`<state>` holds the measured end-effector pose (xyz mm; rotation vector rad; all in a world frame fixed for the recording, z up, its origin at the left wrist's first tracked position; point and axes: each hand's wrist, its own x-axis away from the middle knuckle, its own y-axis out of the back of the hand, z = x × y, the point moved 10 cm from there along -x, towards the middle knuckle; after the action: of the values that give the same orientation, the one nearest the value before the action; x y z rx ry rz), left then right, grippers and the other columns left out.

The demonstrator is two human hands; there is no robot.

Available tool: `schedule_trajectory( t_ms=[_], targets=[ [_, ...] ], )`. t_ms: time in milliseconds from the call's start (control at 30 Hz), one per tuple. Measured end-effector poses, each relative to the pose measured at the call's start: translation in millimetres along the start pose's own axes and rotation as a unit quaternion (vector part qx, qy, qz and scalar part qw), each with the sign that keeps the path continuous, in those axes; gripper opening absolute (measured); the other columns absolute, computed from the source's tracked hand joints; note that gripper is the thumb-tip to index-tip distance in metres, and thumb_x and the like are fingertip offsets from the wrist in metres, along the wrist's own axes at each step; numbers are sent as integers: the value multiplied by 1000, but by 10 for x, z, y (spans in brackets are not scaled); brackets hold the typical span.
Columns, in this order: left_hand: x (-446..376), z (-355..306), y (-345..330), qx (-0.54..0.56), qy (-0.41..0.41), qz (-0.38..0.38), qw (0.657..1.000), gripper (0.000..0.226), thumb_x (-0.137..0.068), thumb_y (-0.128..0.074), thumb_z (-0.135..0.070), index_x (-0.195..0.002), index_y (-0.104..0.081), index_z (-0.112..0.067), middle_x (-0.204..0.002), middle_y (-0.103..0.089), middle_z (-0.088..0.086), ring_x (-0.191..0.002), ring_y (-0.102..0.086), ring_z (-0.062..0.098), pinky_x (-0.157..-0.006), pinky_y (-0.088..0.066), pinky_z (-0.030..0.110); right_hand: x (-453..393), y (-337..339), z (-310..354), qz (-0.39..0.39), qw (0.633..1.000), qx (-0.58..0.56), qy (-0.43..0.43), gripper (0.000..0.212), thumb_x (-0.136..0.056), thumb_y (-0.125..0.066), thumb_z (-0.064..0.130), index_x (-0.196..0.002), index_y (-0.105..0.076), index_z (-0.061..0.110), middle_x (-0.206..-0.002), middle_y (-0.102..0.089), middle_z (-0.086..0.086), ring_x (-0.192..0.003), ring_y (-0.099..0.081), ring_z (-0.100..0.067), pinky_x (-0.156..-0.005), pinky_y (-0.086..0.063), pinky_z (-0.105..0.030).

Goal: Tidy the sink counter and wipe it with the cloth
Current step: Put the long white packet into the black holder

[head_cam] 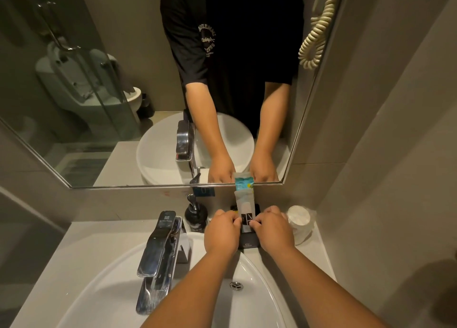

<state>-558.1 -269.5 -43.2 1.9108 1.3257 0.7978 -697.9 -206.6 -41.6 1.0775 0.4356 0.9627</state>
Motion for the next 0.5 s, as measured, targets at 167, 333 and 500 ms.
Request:
schedule_trajectory(
  t_ms=[167, 333, 500],
  targets=[
    [18, -12, 92, 13, 6, -15, 1000, 24, -94, -53, -35, -111, -65, -22, -112, -58, 2, -91, -60, 20, -79, -51, 36, 42, 76, 26, -20, 1000, -10, -1, 31, -88, -62, 40, -112, -65, 20, -118, -56, -5, -105, -53, -24, -82, -50, -35],
    [184, -14, 240, 35, 15, -32, 999, 29, -94, -53, -37, -118, -56, -19, -115, -57, 2, -94, -59, 19, -76, -49, 32, 149, 312, 63, -43, 998, -45, 20, 33, -89, -61, 39, -116, -58, 20, -118, -58, -4, -104, -55, -22, -81, -51, -33],
    [623, -277, 426, -127, -104, -28, 986, 30, -96, -43, -35, -120, -53, -20, -120, -56, 4, -106, -53, 20, -87, -46, 34, 500, 648, 175, -55, 993, 48, 96, 35, -94, -49, 39, -123, -55, 20, -125, -58, -4, -116, -50, -24, -94, -42, -35]
  ],
)
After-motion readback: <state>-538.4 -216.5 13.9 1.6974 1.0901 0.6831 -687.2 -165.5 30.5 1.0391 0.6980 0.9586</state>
